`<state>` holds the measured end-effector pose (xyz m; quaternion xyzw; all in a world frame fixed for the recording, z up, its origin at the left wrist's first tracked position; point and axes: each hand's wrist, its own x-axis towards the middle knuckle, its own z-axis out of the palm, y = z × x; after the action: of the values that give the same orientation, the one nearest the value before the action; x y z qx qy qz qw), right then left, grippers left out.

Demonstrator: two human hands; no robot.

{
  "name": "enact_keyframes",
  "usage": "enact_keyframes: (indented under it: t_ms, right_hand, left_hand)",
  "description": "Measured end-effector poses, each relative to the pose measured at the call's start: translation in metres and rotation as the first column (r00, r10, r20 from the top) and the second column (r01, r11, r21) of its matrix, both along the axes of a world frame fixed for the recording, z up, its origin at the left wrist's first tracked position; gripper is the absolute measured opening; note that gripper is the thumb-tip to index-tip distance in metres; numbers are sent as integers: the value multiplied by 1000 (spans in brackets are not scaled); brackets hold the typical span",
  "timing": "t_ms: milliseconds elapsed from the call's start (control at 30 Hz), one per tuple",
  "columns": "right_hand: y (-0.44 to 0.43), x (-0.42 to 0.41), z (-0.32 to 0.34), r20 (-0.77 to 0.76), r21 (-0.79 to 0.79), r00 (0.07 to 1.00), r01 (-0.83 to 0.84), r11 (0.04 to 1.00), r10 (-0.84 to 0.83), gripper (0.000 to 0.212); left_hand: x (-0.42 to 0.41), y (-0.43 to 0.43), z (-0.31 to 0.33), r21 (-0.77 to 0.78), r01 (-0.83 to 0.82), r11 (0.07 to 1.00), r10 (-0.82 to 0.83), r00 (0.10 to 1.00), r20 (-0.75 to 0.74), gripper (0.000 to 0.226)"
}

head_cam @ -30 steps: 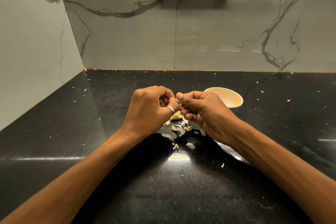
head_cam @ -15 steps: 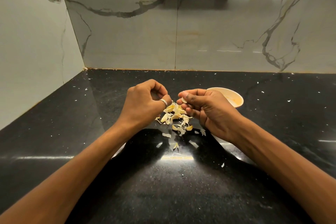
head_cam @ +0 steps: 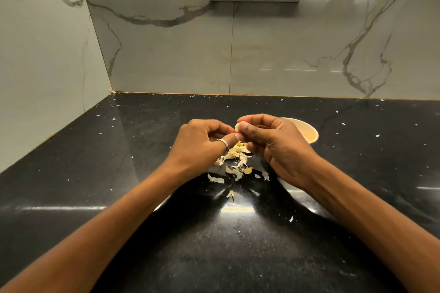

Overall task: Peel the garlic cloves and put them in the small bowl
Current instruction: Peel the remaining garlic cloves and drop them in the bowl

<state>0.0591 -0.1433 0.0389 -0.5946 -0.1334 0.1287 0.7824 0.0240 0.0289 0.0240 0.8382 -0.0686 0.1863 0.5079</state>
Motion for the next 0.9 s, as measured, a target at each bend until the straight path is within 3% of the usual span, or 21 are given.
enact_keyframes:
  t_ms: [133, 367, 600, 900]
  right_hand:
    - [0, 0, -2, 92, -67, 996, 29, 997, -22, 12]
    - [1, -1, -5, 192, -214, 981, 72, 974, -30, 6]
    - [0, -2, -7, 301, -334, 954, 95, 938, 11, 12]
    - [-1, 0, -11, 340, -355, 941, 115, 928, 13, 7]
  left_hand:
    - [-2, -1, 3, -126, 17, 992, -23, 999, -43, 7]
    - [-3, 1, 3, -134, 12, 991, -22, 997, -71, 5]
    - [-2, -1, 1, -205, -5, 979, -21, 992, -124, 7]
    - [0, 0, -4, -84, 5, 996, -10, 998, -63, 8]
